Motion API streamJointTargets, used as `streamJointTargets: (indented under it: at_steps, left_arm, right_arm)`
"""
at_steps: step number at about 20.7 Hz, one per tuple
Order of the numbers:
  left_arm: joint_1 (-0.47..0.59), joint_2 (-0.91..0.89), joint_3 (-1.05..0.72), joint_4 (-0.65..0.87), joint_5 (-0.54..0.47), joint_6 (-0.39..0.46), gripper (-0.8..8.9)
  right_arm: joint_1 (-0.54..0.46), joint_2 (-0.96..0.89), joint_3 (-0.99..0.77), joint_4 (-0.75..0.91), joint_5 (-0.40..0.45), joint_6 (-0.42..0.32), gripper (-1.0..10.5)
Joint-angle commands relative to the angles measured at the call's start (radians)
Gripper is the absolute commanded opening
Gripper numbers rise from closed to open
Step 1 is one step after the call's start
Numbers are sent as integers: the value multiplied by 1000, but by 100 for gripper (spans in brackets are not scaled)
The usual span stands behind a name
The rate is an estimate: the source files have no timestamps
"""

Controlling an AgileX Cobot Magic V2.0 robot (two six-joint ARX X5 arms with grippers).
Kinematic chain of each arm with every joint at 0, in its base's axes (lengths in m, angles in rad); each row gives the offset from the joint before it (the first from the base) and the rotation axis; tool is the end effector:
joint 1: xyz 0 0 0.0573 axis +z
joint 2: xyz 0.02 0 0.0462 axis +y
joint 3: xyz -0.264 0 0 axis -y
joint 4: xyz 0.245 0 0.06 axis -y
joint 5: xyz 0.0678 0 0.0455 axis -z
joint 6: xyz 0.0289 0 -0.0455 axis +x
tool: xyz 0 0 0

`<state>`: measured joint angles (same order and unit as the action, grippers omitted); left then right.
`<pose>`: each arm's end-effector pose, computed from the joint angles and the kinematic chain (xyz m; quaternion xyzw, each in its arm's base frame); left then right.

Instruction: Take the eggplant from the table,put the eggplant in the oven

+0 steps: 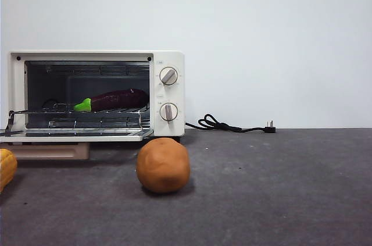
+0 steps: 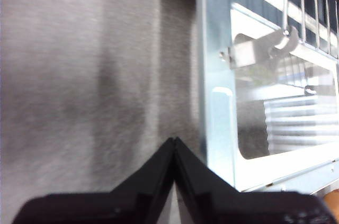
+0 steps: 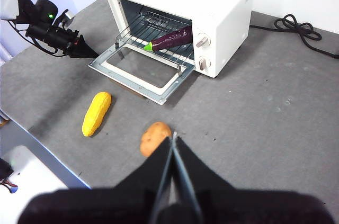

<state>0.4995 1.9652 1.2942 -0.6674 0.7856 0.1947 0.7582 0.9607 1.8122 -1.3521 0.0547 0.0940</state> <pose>0.3354 0.1597 0.1560 -0.2945 0.4834 -0.1596 0.8088 0.0518 0.0469 0.4973 -0.0551 0.2429 0.3227 0.9131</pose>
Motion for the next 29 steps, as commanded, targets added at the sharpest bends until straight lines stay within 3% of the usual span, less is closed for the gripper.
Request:
streamJointTargets:
  at_steps: [1,9,20,29]
  left_arm:
    - [-15,33,-10,3,7,18,-6]
    - [-42,61,-10,3,19,23,-6]
    - [-39,64,-10,40,307,6,-6]
    - [-40,36,-9,179,449,-129,-6]
  right_arm:
    - [2,-2,2,-21,3,11,-8]
    - [2,-2,2,-21,3,15,-8]
    - [2,-2,1,-21,26,14,-8]
    - [2,2,1,-21,30,14,-8]
